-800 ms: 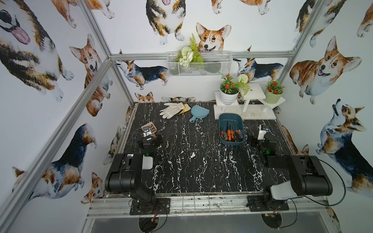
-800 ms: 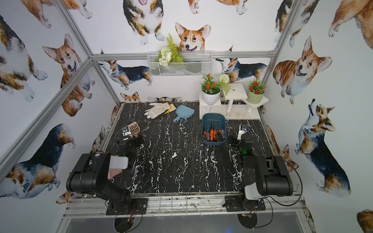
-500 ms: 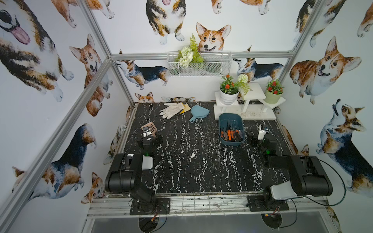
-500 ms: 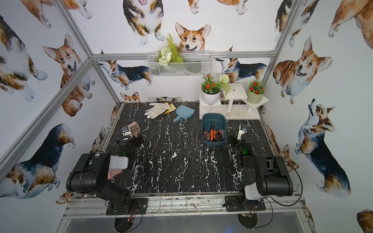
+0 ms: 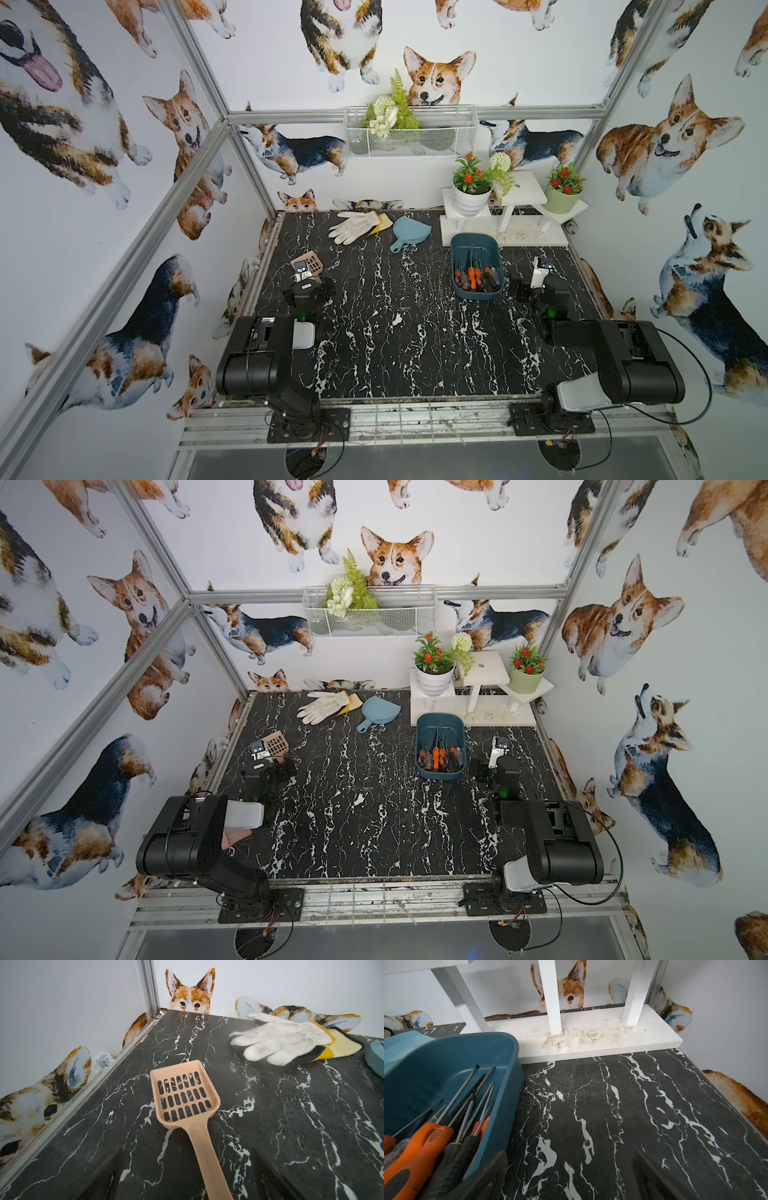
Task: Take out the screwdriver from the storage box
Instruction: Move the storage box to the center of the board.
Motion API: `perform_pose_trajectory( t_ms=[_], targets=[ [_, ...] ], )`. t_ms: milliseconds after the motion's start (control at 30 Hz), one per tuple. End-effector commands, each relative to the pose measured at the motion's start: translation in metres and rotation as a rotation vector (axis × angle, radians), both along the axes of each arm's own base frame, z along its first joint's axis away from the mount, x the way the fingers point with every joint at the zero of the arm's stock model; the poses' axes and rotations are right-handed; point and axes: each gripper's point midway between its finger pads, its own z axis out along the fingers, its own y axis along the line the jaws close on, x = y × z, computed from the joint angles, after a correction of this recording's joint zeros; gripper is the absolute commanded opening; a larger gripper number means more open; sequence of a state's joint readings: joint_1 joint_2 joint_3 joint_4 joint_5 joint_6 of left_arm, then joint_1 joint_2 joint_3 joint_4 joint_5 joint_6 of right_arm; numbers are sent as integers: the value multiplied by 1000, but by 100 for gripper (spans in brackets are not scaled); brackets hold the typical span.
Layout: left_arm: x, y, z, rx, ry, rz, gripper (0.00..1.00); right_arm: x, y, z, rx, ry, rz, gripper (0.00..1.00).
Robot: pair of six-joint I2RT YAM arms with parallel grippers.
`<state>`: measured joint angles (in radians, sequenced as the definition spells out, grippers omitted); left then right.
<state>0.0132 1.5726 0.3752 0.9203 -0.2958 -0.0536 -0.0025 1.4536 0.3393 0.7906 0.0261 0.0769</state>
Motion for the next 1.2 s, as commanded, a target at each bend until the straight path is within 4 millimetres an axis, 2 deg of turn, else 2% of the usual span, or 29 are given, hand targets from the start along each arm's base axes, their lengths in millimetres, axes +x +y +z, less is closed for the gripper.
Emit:
perform_pose_trajectory(
  t_ms=[0, 133, 267, 367, 500, 600, 733, 767, 900, 933, 1167],
  targets=[
    [3, -1, 5, -5, -21, -7, 100, 1, 1, 4, -7, -16, 10, 99],
    [-1, 4, 12, 8, -38, 25, 100, 0, -1, 10, -6, -22, -6, 100],
    [4, -8, 28, 46, 10, -22, 100, -4, -8, 28, -33, -25, -62, 98],
    [11, -17, 58, 72, 26, -53, 100, -8, -5, 42, -72, -27, -77, 98],
    [20, -31, 114, 85, -33, -132, 100, -11, 9, 57, -74, 11, -64, 98],
    [23, -45, 139, 45, -28, -199, 100, -12, 18, 68, -16, 41, -47, 98],
    [24, -69, 156, -8, -3, -276, 100, -14, 34, 77, 34, 83, -8, 97],
    [26, -75, 170, -8, -14, -290, 100, -14, 40, 78, 37, 115, 11, 96],
    [25, -103, 170, 11, 66, -328, 100, -17, 45, 75, 20, 222, 12, 96],
    [23, -117, 169, 13, 81, -354, 100, -19, 45, 68, 19, 296, 4, 96],
    [12, -163, 160, -22, 134, -401, 100, -18, 49, 45, 64, 416, -25, 94]
  ],
)
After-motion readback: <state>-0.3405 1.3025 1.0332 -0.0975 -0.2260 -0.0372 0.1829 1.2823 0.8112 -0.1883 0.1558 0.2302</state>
